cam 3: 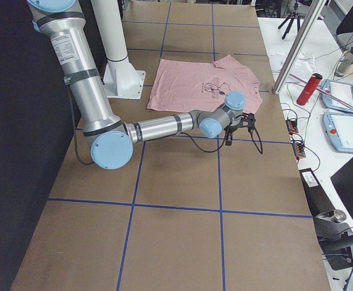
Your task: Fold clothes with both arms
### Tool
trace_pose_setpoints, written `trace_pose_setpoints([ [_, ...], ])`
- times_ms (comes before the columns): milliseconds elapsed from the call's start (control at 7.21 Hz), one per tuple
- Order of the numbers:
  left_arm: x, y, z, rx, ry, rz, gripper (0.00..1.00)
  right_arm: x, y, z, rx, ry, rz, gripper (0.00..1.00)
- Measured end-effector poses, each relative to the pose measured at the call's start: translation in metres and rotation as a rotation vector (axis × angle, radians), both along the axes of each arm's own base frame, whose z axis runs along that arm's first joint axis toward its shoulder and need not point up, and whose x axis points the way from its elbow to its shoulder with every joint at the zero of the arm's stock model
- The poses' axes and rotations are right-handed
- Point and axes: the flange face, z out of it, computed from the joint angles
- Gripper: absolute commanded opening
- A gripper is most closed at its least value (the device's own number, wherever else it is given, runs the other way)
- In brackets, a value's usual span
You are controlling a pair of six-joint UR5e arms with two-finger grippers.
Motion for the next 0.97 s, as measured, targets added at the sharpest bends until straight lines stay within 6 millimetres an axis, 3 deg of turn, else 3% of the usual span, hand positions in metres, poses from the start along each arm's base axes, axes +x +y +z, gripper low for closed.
trace_pose_setpoints([
  [139, 0.0, 0.001, -0.002, 0.004, 0.009, 0.002, 1.0, -0.05, -0.005, -0.021, -0.01, 0.006, 0.072, 0.87],
  [277, 0.0, 0.001, -0.002, 0.006, 0.013, 0.003, 1.0, -0.08, -0.005, -0.035, -0.022, 0.002, 0.112, 0.83],
  [555, 0.0, 0.001, -0.002, 0.006, 0.015, 0.003, 1.0, -0.108, -0.003, -0.039, -0.033, 0.016, 0.15, 0.82],
  [971, 0.001, 0.002, -0.002, 0.005, 0.018, 0.003, 1.0, -0.133, -0.009, -0.035, -0.022, 0.061, 0.186, 0.67],
])
